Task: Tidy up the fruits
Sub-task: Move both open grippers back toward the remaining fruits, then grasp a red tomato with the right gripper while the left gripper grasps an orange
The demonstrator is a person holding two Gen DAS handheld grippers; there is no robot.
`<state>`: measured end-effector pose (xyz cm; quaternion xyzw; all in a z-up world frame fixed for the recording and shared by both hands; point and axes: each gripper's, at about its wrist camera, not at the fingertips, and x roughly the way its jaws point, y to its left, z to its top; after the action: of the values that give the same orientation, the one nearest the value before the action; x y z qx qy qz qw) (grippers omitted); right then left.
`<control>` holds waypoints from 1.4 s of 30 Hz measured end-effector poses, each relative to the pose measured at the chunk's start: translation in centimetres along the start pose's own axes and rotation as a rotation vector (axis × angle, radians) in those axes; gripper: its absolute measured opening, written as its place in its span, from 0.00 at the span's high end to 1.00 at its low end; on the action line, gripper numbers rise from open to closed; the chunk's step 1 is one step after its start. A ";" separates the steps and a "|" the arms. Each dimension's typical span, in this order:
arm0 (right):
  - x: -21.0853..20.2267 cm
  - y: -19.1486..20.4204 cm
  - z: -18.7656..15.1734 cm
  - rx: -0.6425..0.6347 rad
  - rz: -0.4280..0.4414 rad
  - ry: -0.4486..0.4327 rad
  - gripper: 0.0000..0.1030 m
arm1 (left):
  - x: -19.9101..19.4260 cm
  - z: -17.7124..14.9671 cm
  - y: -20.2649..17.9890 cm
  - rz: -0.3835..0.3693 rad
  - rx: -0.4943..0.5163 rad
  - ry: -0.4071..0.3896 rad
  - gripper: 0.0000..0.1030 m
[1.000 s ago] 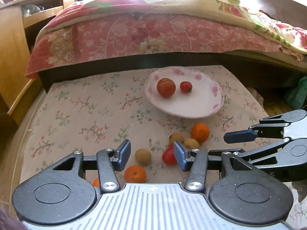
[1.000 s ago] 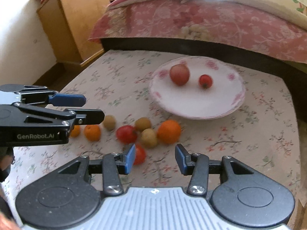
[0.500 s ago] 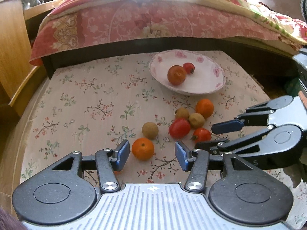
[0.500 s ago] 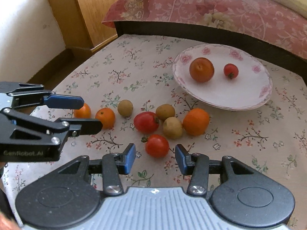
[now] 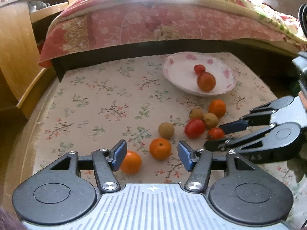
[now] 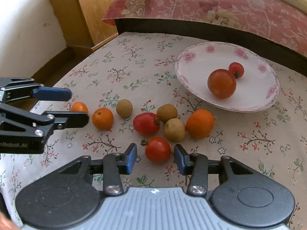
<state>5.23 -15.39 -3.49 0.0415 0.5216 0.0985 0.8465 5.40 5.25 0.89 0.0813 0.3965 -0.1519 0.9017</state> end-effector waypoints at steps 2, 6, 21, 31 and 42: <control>0.0 -0.1 0.0 0.004 0.000 0.000 0.59 | 0.2 -0.3 0.3 0.009 0.001 0.010 0.36; -0.2 0.0 -0.1 0.004 0.001 -0.001 0.60 | 0.7 -0.8 0.9 0.020 0.003 0.027 0.36; 0.0 0.0 0.0 -0.009 0.007 -0.011 0.59 | 3.6 -1.6 2.1 0.033 -0.025 0.068 0.46; -0.1 0.0 0.0 -0.016 -0.016 -0.005 0.70 | 3.1 -1.8 1.8 0.037 -0.029 0.069 0.59; -1.7 0.2 -1.3 -0.030 -0.038 0.024 0.71 | 1.5 -2.9 -0.7 -0.029 0.003 0.094 0.60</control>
<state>3.25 -15.62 -2.55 0.0178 0.5308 0.0908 0.8425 4.09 5.08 -2.19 0.0837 0.4393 -0.1615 0.8797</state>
